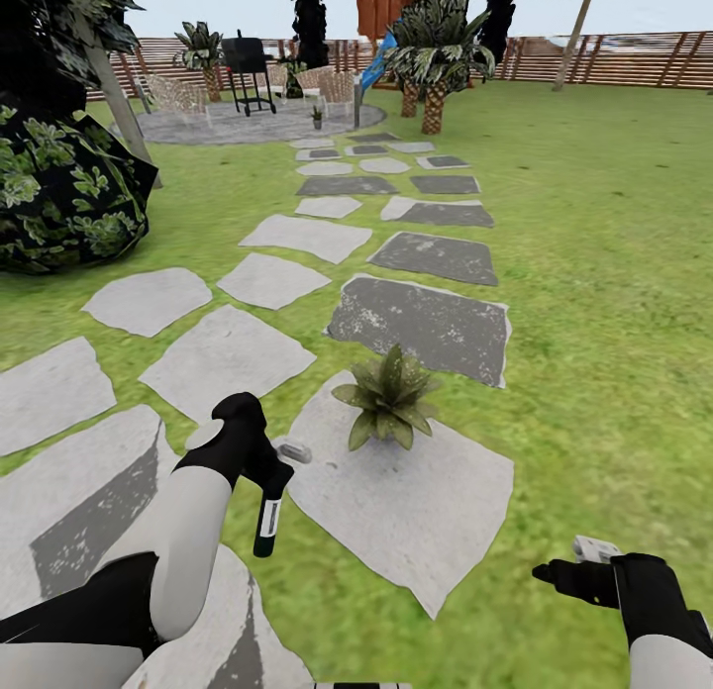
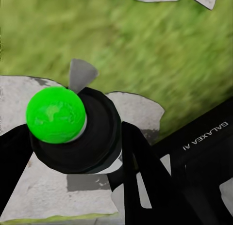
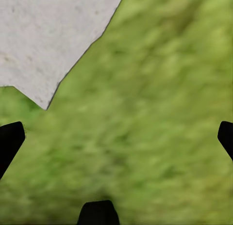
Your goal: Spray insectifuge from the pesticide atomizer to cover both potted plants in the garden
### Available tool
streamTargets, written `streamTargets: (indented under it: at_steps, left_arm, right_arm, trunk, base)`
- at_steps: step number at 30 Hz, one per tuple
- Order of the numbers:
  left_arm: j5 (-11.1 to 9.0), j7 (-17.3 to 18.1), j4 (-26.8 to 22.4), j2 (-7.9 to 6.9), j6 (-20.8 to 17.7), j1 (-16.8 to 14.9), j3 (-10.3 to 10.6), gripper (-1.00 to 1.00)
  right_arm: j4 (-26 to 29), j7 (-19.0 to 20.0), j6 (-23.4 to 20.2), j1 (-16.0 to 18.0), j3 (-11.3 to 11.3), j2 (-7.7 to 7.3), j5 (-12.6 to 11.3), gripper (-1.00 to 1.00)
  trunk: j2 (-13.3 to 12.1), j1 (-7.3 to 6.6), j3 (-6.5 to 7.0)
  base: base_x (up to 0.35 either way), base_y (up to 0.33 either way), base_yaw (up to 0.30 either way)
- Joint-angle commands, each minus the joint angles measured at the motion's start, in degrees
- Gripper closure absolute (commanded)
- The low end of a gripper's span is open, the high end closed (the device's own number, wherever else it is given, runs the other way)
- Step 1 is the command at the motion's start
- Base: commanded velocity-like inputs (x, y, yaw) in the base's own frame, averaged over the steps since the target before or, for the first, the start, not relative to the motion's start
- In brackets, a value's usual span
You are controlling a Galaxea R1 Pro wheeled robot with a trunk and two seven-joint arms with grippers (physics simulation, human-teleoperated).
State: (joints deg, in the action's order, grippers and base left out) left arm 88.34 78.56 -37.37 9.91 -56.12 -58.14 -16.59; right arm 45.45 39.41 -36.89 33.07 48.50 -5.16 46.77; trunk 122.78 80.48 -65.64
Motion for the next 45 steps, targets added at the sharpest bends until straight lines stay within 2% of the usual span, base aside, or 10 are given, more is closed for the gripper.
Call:
streamTargets:
  at_steps: [1, 11, 18, 20, 21, 23, 25, 26, 31, 45]
  left_arm:
    - [0.61, 0.54, -0.06, 0.09, -0.57, -0.05, -0.37, 1.00]
    - [0.59, 0.54, 0.06, 0.09, -0.57, -0.05, -0.37, 1.00]
    - [0.53, 0.60, 0.01, 0.09, -0.62, -0.06, -0.30, 1.00]
    - [0.52, 0.62, -0.04, 0.09, -0.65, -0.09, -0.29, 1.00]
    - [0.52, 0.62, -0.06, 0.09, -0.65, -0.10, -0.29, 1.00]
    - [0.52, 0.63, -0.01, 0.09, -0.64, -0.08, -0.28, 1.00]
    - [0.52, 0.63, 0.01, 0.09, -0.62, -0.07, -0.28, 1.00]
    - [0.52, 0.63, 0.02, 0.09, -0.63, -0.07, -0.28, 1.00]
    - [0.59, 0.61, 0.10, 0.09, -0.59, -0.06, -0.33, 1.00]
    - [0.56, 0.36, 0.19, 0.09, -0.49, 0.18, -0.38, 1.00]
  right_arm:
    - [0.07, 0.58, -0.02, 0.06, 0.23, 0.04, 0.61, -1.00]
    - [0.07, 0.58, -0.02, 0.06, 0.28, 0.06, 0.69, -1.00]
    - [-0.03, 0.58, -0.02, 0.06, 0.14, 0.37, 0.69, -1.00]
    - [0.04, 0.58, -0.06, 0.06, -1.19, 1.07, 0.69, -1.00]
    - [0.06, 0.58, -0.08, 0.06, -3.28, 1.32, 0.69, -1.00]
    - [0.13, 0.58, -0.12, 0.06, -8.98, 1.50, 0.74, -1.00]
    - [0.15, 0.58, -0.12, 0.06, -12.24, 1.51, 0.72, -1.00]
    - [0.16, 0.58, -0.12, 0.06, -13.08, 1.49, 0.75, -1.00]
    - [0.17, 0.58, -0.11, 0.06, -13.86, 1.54, 0.71, -1.00]
    - [0.34, 0.66, -0.09, 0.06, -13.83, 1.47, 0.25, -1.00]
  trunk:
    - [-0.40, -0.23, 0.14]
    - [-4.41, -2.43, 1.93]
    - [-4.41, -2.43, 1.93]
    - [-5.21, -2.87, 2.29]
    - [-5.61, -3.09, 2.47]
    - [-6.41, -3.53, 2.83]
    - [-7.21, -3.97, 3.19]
    - [-7.61, -4.19, 3.37]
    - [-9.62, -5.28, 4.27]
    - [-15.23, -8.36, 7.30]
  base:
    - [0.000, 0.000, 0.000]
    - [0.000, 0.000, 0.000]
    - [0.000, 0.000, 0.000]
    - [0.000, 0.000, 0.000]
    - [0.000, 0.000, 0.000]
    - [0.000, 0.000, 0.000]
    - [0.000, 0.000, 0.000]
    - [0.000, 0.000, 0.000]
    - [0.000, 0.000, 0.000]
    - [0.000, 0.000, 0.000]
